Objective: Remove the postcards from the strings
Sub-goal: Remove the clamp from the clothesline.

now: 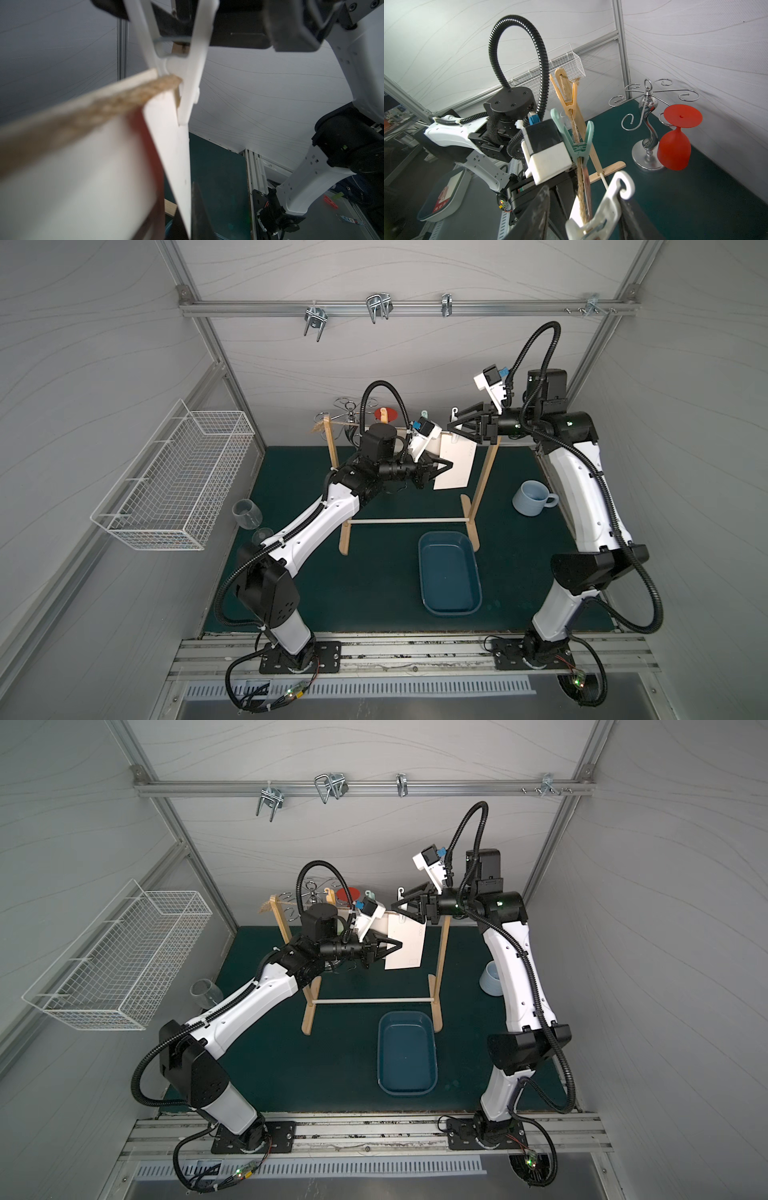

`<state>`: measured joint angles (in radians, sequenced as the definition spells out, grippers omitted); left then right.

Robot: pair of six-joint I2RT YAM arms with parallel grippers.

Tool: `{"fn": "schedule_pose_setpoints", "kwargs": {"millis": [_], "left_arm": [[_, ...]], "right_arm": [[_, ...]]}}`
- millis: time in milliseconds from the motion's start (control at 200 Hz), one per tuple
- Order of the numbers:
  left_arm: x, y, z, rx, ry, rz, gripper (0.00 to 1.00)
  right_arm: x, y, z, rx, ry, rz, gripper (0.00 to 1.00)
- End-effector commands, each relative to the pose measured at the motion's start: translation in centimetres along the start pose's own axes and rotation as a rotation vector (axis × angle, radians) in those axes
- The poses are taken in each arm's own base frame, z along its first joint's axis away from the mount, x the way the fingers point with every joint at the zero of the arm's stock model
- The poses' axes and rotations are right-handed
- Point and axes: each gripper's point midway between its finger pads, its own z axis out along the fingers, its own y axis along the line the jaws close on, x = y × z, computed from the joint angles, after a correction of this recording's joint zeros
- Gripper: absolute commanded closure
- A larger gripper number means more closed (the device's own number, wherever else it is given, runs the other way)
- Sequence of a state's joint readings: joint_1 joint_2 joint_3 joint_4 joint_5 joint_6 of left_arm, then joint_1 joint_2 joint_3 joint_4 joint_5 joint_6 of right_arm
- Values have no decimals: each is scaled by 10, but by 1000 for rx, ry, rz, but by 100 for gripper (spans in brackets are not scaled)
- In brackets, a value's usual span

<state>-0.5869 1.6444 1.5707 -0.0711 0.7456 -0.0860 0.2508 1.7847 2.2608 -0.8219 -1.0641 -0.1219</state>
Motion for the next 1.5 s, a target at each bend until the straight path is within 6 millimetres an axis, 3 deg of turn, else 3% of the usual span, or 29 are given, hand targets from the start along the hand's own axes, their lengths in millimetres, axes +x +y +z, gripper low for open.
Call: {"fn": "schedule_pose_setpoints", "kwargs": {"millis": [0,110,360,680,815,1126,1496], "left_arm": [[-29,-16,-10,39,-53,60,100],[-29,-18,-11,47,-51,58,100],[-29,-20,-11,64,-48,53,100],[-32,-23,-11,79,-47,51,100],[-31,-23,-11,81,-44,48,100],[-30,-23,-12,79,-37,49,100],[-27,-22,-11,74,-26,35,100]], "right_arm": [[0,13,-6,-53,-7,20,48],[0,12,-7,-66,-9,27,43],[1,13,-10,-93,-16,36,44],[2,13,-12,-109,-24,40,56],[2,13,-13,-118,-30,41,66],[0,14,-14,-121,-39,38,100],[-10,12,-17,-73,-75,16,100]]}}
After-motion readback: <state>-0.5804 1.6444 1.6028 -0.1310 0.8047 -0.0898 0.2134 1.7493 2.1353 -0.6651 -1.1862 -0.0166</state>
